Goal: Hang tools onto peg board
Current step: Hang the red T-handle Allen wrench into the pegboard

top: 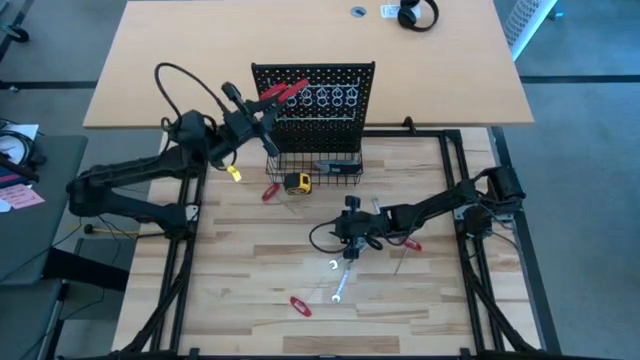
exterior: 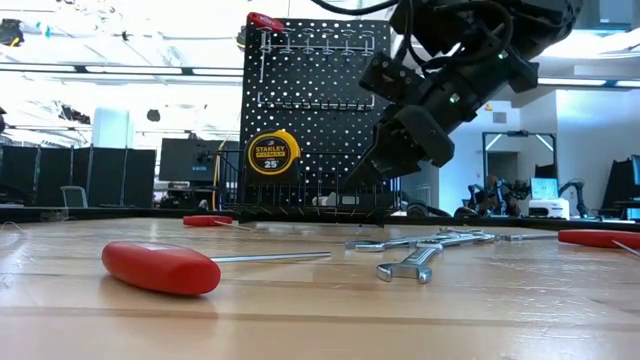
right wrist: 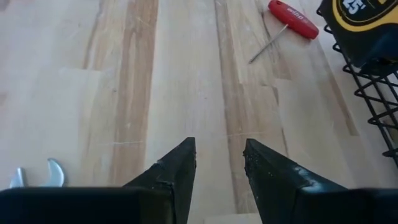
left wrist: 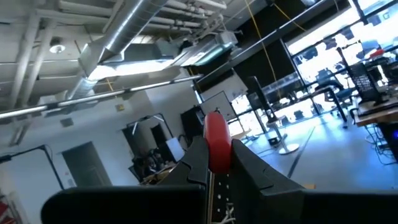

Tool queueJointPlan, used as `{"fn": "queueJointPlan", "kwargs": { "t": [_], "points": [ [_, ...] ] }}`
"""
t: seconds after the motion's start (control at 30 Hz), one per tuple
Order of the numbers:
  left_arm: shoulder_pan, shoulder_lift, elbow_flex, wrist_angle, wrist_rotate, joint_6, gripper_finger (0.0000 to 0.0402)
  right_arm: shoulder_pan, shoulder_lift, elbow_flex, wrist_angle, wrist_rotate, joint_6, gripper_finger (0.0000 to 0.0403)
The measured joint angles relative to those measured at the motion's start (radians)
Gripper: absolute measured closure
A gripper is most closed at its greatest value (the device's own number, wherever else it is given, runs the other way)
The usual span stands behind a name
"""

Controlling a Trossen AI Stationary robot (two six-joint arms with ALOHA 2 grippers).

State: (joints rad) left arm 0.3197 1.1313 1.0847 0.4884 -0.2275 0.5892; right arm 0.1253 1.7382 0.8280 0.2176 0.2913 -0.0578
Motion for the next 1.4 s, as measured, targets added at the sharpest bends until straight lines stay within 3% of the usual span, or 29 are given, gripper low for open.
{"fn": "queueJointPlan", "kwargs": {
  "t": [0.63,0.87,1.4],
  "points": [
    [0.058,0.068,-0.01,0.052,-0.002,0.03,0.0383,0.005,0.001,0.0,0.0,-0.001,-0.003,0.0255],
    [0.061,0.066,-0.01,0.052,-0.065,-0.011,0.0372,0.005,0.001,0.0,0.0,-0.002,-0.003,0.0255],
    [0.093,0.066,-0.01,-0.004,-0.063,-0.127,0.0355,0.005,0.001,0.0,0.001,-0.002,-0.003,0.0255]
  ]
}}
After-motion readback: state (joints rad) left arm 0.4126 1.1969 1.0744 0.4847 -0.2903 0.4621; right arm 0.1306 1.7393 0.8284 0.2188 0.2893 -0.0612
